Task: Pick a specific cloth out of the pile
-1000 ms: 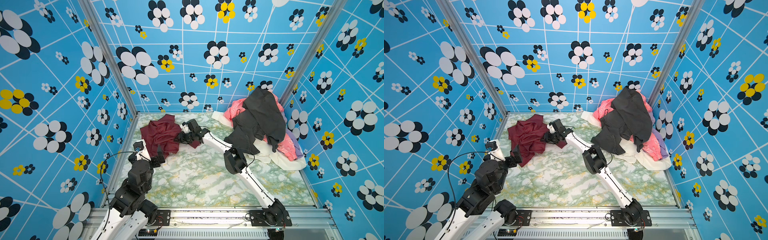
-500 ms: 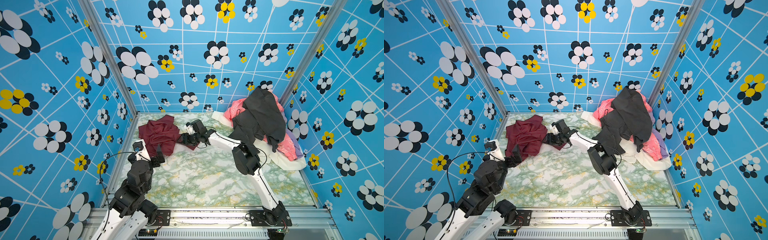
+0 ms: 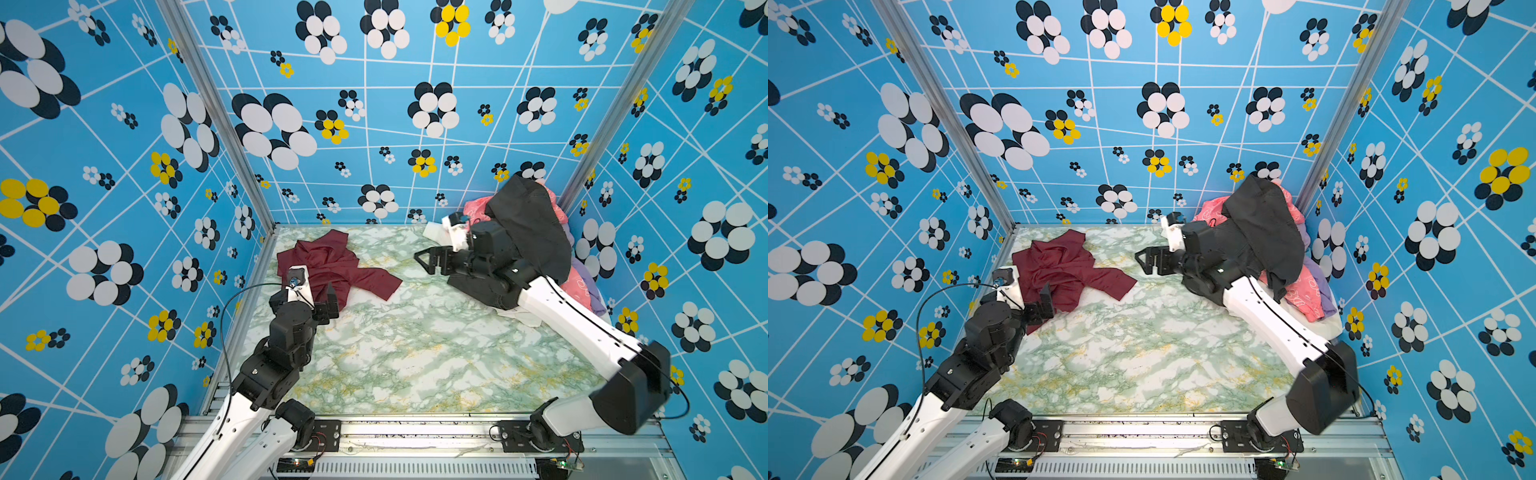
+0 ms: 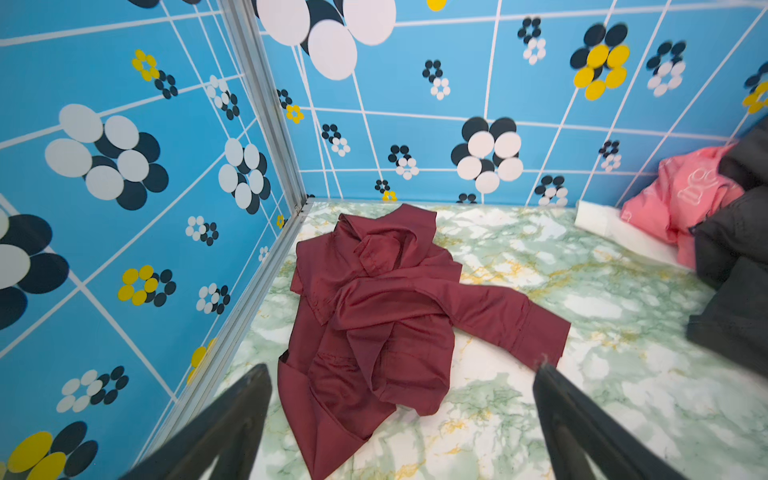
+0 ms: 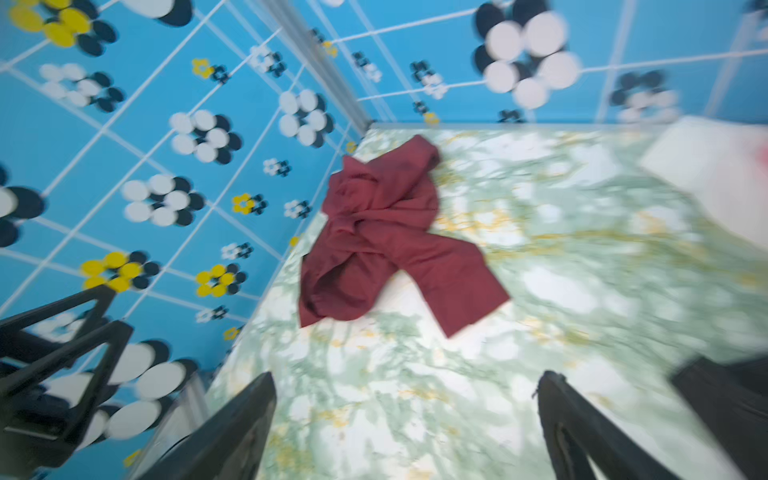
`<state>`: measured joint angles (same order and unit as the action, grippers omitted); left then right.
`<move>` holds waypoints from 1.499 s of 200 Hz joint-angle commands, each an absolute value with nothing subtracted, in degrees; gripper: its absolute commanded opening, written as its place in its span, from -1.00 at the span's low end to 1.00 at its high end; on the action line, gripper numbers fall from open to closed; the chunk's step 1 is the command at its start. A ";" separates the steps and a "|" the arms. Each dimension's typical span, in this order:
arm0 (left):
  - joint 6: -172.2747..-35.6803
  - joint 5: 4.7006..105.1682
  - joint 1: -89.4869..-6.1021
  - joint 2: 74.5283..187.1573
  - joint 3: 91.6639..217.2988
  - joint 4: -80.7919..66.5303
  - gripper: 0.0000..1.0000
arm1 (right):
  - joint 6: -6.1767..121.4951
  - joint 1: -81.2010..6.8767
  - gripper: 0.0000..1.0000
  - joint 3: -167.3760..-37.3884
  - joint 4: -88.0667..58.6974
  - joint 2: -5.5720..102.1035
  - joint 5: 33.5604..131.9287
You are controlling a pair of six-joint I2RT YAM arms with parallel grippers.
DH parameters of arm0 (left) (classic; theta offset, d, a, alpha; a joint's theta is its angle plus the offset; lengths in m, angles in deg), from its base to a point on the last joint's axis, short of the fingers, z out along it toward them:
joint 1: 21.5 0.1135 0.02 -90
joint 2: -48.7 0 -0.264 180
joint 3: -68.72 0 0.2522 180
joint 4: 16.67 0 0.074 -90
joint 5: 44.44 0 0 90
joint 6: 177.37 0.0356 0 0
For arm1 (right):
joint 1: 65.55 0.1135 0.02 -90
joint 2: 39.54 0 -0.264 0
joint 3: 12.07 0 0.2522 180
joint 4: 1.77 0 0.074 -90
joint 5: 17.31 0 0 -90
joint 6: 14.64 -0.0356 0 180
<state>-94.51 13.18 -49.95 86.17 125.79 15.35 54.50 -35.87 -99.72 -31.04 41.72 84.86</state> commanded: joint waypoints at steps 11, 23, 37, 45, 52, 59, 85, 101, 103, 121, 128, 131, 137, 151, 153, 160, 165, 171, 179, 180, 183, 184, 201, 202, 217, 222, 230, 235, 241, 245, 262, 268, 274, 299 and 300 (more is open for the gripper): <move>-91.31 12.65 -47.30 93.49 122.69 10.60 0.99 | 62.04 -43.33 0.99 -84.70 -38.48 30.42 69.50; -92.09 15.35 -44.57 96.59 120.87 8.16 0.98 | 63.57 -46.52 0.98 -78.58 -35.38 26.35 67.23; -92.42 17.86 -41.46 99.68 117.89 2.46 0.98 | 64.70 -49.76 0.98 -72.43 -31.26 22.63 64.46; -92.55 18.91 -39.52 101.21 116.14 -1.44 0.99 | 65.47 -51.37 0.98 -69.12 -28.49 20.94 63.87; -92.76 19.47 -37.88 102.50 114.64 -4.69 0.98 | 66.26 -52.40 0.99 -66.49 -26.14 19.59 63.14; -92.90 20.42 -36.07 103.73 113.45 -7.87 0.98 | 66.95 -53.21 0.99 -64.49 -23.90 18.62 62.25; -93.39 20.27 -29.93 111.12 111.97 -14.60 0.98 | 68.41 -57.00 0.99 -60.28 -18.25 20.00 59.77; -92.55 20.36 -28.08 116.78 112.04 -18.12 0.98 | 68.76 -60.34 0.99 -58.12 -12.95 23.24 59.06; -92.44 20.41 -28.00 117.38 112.02 -19.04 0.99 | 68.79 -60.68 0.98 -57.74 -12.01 23.62 59.11; -91.31 21.38 -27.10 122.87 111.26 -25.63 0.99 | 69.71 -62.54 0.98 -53.35 -0.90 26.77 58.80; -91.00 22.30 -26.63 124.66 110.96 -27.91 0.99 | 69.79 -63.14 0.99 -52.06 2.60 28.12 59.11; -90.90 22.45 -26.56 125.32 110.91 -28.69 0.98 | 69.75 -63.40 0.99 -51.86 3.84 28.71 59.28; -90.88 22.37 -26.26 126.70 110.65 -30.13 0.99 | 69.40 -64.11 0.99 -51.49 5.48 29.98 59.78; -90.97 23.39 -25.47 128.73 110.87 -31.61 0.99 | 68.81 -65.68 0.98 -51.50 8.49 33.62 62.21; -90.97 23.72 -25.40 128.76 111.02 -31.49 0.99 | 68.89 -65.75 0.98 -51.49 8.65 34.15 62.47; -90.00 24.48 -25.33 129.23 110.48 -34.70 0.98 | 69.04 -66.08 0.99 -51.46 10.05 35.90 62.65; -89.15 24.78 -25.20 129.59 109.77 -37.24 0.98 | 69.09 -66.23 0.98 -51.50 11.70 37.01 62.63; -89.66 26.18 -24.67 129.82 109.69 -37.52 0.99 | 69.35 -66.48 0.98 -52.05 11.61 37.51 62.84; -90.30 28.33 -23.88 129.95 110.32 -36.37 0.98 | 69.96 -66.50 0.99 -52.09 12.95 37.95 62.89; -90.29 28.47 -23.79 129.97 110.38 -36.43 0.98 | 69.98 -66.51 0.99 -52.01 13.43 38.01 62.82; -90.32 28.93 -23.60 130.20 110.47 -36.66 0.99 | 70.14 -66.51 0.98 -51.56 15.29 38.30 62.56; -90.29 29.03 -23.52 130.28 110.49 -36.71 0.99 | 70.20 -66.51 0.99 -51.39 15.83 38.40 62.48; -90.23 31.73 -23.26 130.46 110.58 -36.80 0.98 | 70.37 -67.27 0.99 -50.08 22.23 39.71 61.54; -90.16 31.92 -23.31 130.45 110.55 -36.95 0.98 | 70.23 -67.42 0.98 -50.08 22.37 39.77 61.67; -90.60 34.23 -23.10 130.36 108.59 -41.60 0.99 | 68.89 -68.98 0.98 -51.43 21.01 40.74 64.25; -90.77 35.19 -23.02 131.04 107.06 -45.27 0.99 | 68.59 -69.29 0.98 -51.49 21.02 40.94 64.84; -90.57 36.11 -22.91 132.74 105.14 -50.37 0.99 | 67.95 -69.71 0.99 -51.22 21.73 41.13 66.13; -90.64 36.33 -22.84 134.06 104.15 -53.13 0.99 | 67.76 -69.84 0.99 -50.16 23.70 41.59 66.83; -90.39 36.66 -22.83 135.72 103.04 -57.02 0.98 | 67.64 -69.86 0.99 -48.78 28.06 42.55 67.61; -90.19 37.10 -22.91 136.74 102.32 -59.19 0.98 | 67.83 -69.85 0.98 -48.02 30.37 43.21 67.87; -89.99 37.76 -22.91 136.82 100.62 -61.63 0.99 | 68.75 -69.85 0.99 -47.38 32.24 43.51 70.19; -90.01 37.75 -22.94 137.01 100.35 -62.44 0.99 | 69.10 -69.85 0.98 -47.69 31.11 43.27 70.99; -89.80 37.98 -22.86 137.43 100.23 -63.43 0.98 | 69.60 -69.85 0.98 -47.71 31.48 43.87 72.19; -88.67 40.84 -22.91 137.29 102.17 -59.69 0.98 | 71.77 -69.24 0.98 -48.08 34.69 46.91 75.77; -88.63 40.92 -22.91 137.29 102.17 -59.60 0.98 | 71.81 -69.28 0.98 -48.03 34.72 46.84 75.86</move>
